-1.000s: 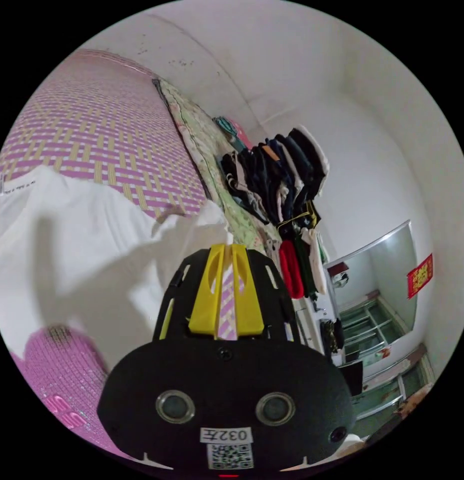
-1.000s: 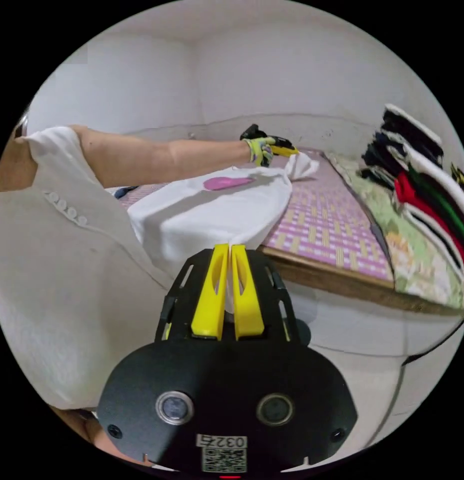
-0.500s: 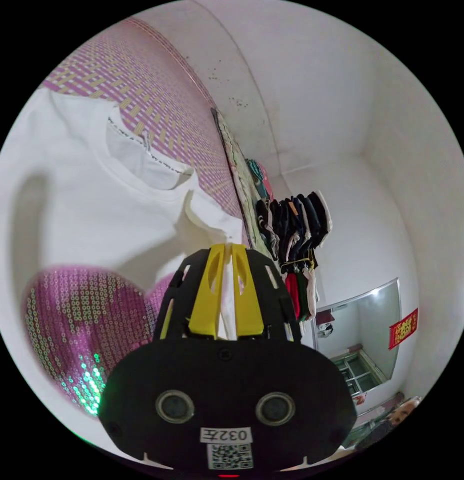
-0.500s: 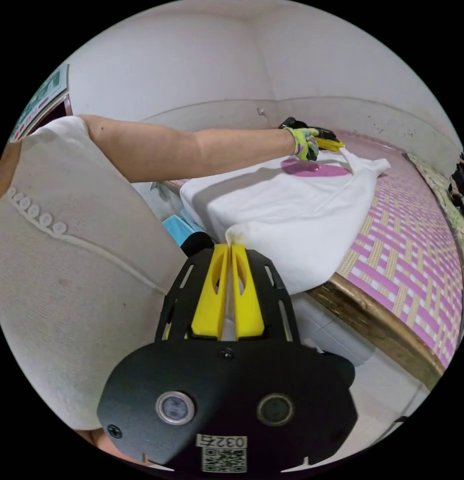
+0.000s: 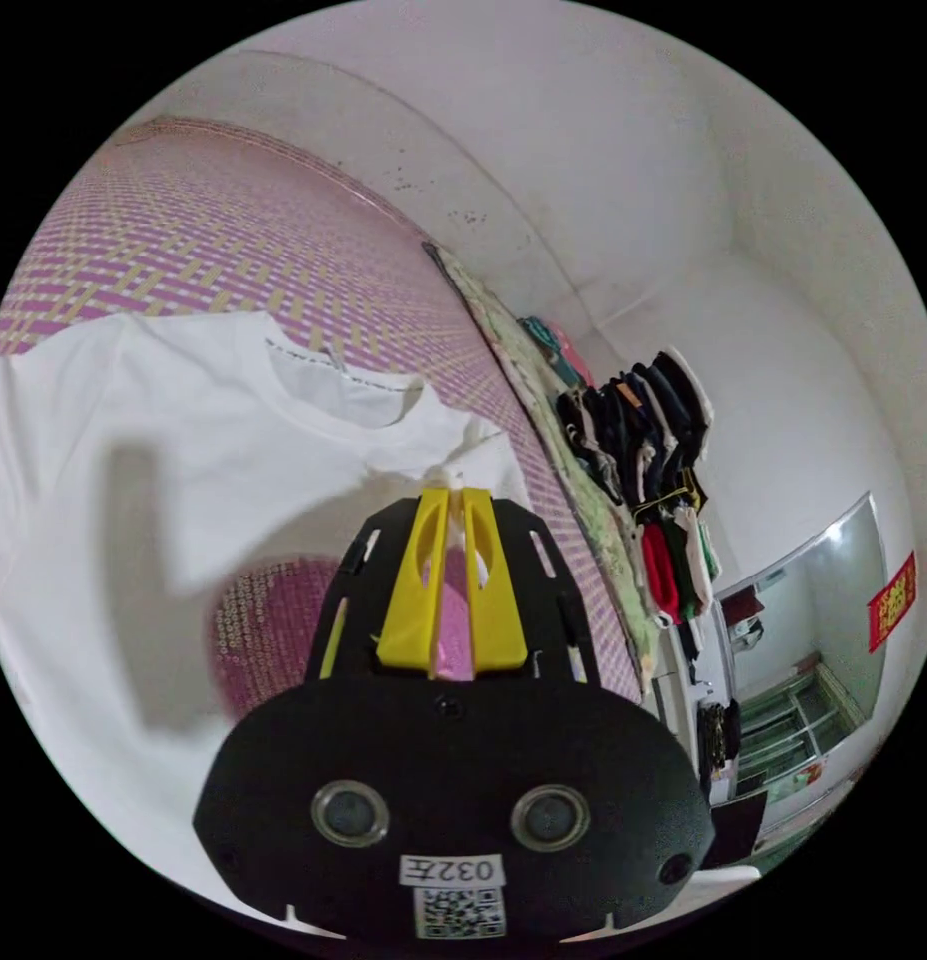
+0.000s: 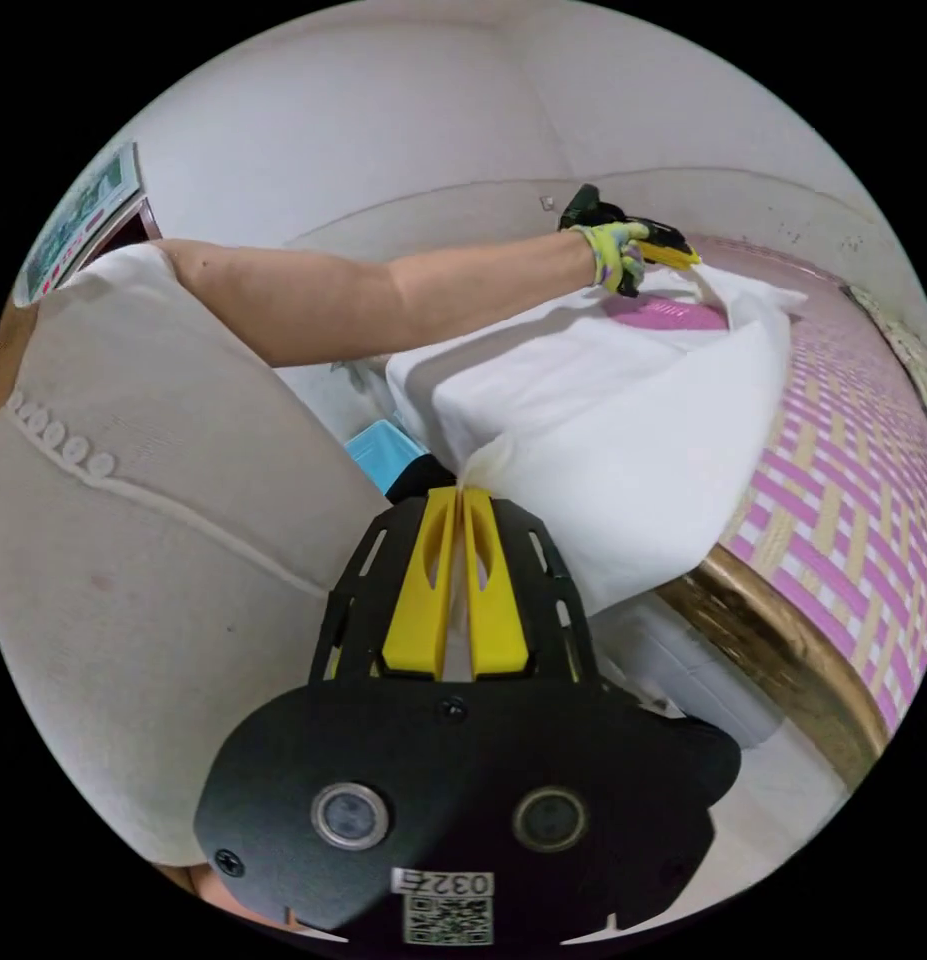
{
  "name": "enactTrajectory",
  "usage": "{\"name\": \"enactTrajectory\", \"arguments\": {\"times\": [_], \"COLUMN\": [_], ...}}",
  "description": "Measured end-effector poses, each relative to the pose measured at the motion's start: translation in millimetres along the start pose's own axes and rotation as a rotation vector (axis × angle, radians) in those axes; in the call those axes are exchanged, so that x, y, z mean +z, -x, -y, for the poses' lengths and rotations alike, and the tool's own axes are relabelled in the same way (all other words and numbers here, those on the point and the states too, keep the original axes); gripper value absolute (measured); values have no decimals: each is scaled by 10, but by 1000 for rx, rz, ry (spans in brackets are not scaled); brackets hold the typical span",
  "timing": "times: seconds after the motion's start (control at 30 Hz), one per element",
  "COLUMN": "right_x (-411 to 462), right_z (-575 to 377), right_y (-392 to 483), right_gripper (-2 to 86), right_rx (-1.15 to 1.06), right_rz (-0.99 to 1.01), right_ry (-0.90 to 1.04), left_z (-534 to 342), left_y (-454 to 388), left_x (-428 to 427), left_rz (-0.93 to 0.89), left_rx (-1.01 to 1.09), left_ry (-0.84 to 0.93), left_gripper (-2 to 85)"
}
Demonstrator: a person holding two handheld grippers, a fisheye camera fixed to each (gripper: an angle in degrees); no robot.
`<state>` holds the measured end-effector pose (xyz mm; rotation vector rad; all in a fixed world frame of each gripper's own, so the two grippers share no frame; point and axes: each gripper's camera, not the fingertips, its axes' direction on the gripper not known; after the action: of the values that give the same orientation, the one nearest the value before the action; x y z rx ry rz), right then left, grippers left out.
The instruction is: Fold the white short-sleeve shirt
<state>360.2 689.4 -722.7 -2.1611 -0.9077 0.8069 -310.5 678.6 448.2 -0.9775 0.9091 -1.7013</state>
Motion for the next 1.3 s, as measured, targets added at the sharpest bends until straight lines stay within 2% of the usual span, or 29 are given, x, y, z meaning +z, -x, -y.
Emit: {"name": "enactTrajectory", "arguments": {"times": [0.1, 0.4, 0.5, 0.73, 0.93, 1.0, 1.1, 1.23, 1.3], "right_x": [78, 60, -341, -1243, -984, -612, -429, -932, -1265], "right_z": [37, -64, -122, -279, -94, 20, 36, -183, -386], "right_y": [-119, -639, -426, -225, -284, -397, -432, -456, -523], "right_gripper": [-10, -10, -10, -10, -2, 17, 53, 55, 64], "right_rx": [26, 182, 74, -22, -18, 57, 105, 194, 291], "right_rz": [-19, 119, 143, 177, 197, 204, 140, 68, -33], "right_ry": [56, 8, -74, -277, -159, -25, 137, -41, -185], "left_z": [-31, 65, 51, 192, 13, -120, -289, -560, -798], "left_y": [75, -78, -200, -588, -402, -203, -59, -215, -445], "left_x": [116, 188, 42, -20, 151, 226, 176, -229, -379], "left_rz": [21, 78, -107, -97, 20, 129, 137, 215, 215], "left_rx": [-13, -5, 9, 104, 80, 37, 38, 115, 189], "left_ry": [37, 52, -14, 16, 58, 98, 127, 25, 14], "left_gripper": [-13, -14, -15, -15, -11, 0, 14, 14, 7]}}
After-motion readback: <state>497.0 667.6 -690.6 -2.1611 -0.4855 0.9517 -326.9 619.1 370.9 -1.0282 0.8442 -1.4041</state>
